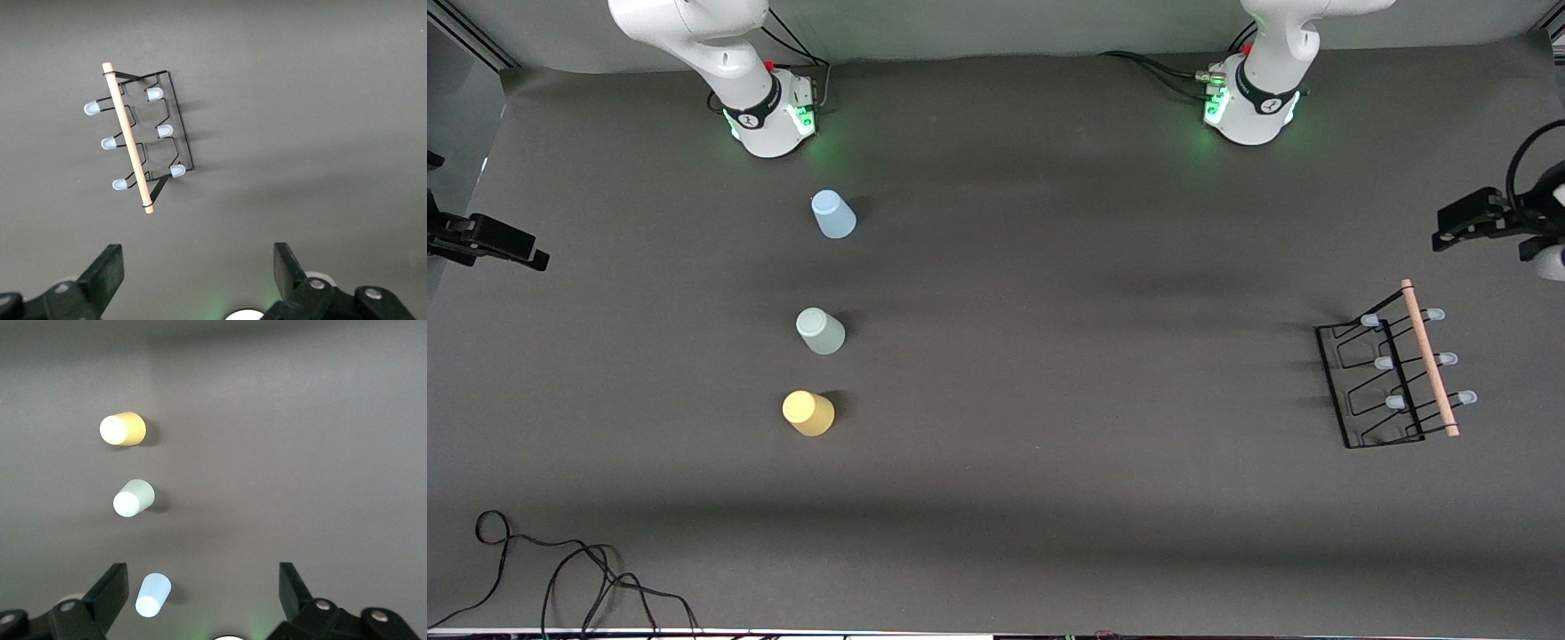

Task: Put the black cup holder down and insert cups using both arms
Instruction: 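Lower the left gripper onto the wooden rod of the black rack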

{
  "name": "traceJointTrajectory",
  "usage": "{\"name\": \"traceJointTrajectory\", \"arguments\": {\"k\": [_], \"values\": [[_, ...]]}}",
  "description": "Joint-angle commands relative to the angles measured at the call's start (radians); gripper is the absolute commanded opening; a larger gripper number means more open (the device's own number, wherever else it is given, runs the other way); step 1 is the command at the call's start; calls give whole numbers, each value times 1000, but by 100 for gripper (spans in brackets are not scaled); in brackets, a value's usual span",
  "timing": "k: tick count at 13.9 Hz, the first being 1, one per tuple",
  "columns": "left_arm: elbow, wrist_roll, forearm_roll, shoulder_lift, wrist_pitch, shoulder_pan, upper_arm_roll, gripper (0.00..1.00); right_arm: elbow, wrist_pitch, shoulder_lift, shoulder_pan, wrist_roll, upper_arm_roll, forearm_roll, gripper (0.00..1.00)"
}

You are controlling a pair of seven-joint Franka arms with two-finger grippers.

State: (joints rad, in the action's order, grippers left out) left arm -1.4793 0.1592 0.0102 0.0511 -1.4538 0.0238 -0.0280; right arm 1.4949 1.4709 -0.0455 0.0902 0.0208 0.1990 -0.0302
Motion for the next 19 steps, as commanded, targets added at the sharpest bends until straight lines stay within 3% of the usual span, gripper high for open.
{"name": "traceJointTrajectory", "arguments": {"k": [1,11,19], "values": [[14,-10,19,-16,20,22,0,99,-27,-21,-13,-4,-12,-3,21,100],[-53,-1,21,-10,-62,7,-9,98,-21,-30,-13,-6,-16,-1,19,100],[-392,5,25,4,-451,-142,-13,92,-19,-32,-13,-6,-16,-1,21,100]]}}
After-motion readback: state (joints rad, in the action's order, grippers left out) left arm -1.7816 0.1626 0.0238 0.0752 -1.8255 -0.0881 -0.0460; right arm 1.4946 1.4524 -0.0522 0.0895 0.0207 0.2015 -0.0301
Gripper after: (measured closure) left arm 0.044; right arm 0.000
